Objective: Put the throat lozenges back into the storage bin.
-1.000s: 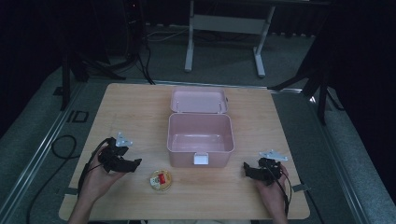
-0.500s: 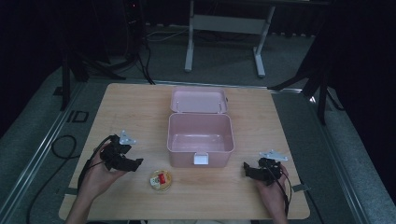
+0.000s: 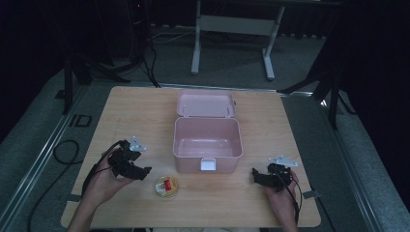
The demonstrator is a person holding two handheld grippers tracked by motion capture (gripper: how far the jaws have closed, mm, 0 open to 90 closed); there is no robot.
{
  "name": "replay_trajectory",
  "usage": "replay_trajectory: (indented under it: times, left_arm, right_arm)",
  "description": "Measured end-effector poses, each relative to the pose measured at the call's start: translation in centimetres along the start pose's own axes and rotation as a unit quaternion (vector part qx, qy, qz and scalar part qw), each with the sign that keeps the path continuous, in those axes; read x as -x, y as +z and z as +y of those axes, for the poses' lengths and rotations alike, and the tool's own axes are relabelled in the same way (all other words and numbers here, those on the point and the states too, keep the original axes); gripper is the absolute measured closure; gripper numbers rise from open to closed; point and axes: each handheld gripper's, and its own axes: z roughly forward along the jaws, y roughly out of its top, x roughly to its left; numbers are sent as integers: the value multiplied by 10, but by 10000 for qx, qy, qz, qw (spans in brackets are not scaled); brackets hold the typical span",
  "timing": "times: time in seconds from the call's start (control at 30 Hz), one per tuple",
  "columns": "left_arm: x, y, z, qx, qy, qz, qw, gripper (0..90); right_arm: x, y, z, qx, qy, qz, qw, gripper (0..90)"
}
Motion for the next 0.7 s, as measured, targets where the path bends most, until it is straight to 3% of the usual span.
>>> replay_trajectory:
  times: [0.7]
  left_arm:
    - [18,4,15,-336,481,-200,9981,237]
  right_arm:
    - [0,0,0,0,1,0,10000,120]
